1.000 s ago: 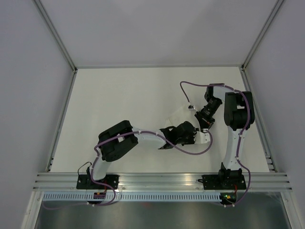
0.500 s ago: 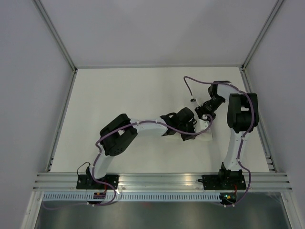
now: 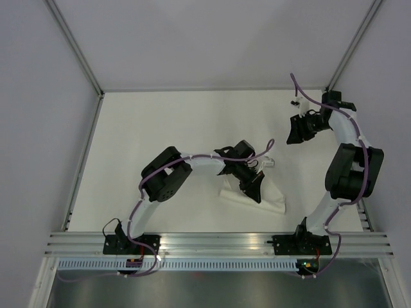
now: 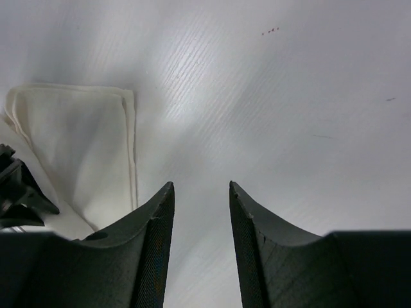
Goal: Fold the napkin, place the utensils inside, and roll it up
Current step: Roll the napkin at the center of the board.
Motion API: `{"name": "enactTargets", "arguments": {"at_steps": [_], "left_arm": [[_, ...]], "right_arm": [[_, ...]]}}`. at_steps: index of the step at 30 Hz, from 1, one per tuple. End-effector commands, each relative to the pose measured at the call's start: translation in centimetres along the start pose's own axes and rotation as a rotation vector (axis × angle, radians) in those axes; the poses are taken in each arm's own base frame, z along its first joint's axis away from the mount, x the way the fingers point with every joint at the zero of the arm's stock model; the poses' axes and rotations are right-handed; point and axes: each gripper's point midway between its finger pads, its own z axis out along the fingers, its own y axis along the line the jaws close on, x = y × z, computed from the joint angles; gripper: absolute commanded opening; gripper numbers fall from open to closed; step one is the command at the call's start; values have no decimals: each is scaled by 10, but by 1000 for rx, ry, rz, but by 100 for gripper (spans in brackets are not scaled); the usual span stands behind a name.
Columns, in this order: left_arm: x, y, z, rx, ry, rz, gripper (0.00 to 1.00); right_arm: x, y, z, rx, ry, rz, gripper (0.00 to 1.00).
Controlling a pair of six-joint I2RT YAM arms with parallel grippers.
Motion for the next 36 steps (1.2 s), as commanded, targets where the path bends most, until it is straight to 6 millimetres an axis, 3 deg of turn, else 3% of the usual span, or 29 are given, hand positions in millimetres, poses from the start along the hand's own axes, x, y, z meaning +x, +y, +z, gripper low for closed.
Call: {"name": "enactTargets", "arguments": {"at_steps": [1, 6, 11, 14, 18, 23, 36], "left_arm": [[50, 5, 0, 87, 116, -407, 24], [50, 21, -6, 110, 103, -595, 24], [45, 34, -11, 137, 91, -756, 24], [43, 39, -12, 142, 89, -816, 24], [42, 47, -11, 140, 89, -868, 24], [44, 54, -12, 129, 86, -896, 24], [46, 59, -11, 114, 83, -905, 25]], "right_arm": [[-25, 25, -34, 9, -135, -116, 46], [-28, 52, -58, 20, -205, -241, 49], [-8, 92, -62, -99, -162, -360, 50], [5, 105, -54, -129, -119, -435, 50], [47, 146, -39, -229, -7, -553, 49], [78, 178, -19, -305, 89, -679, 52], [130, 188, 28, -323, 286, -695, 45]]}}
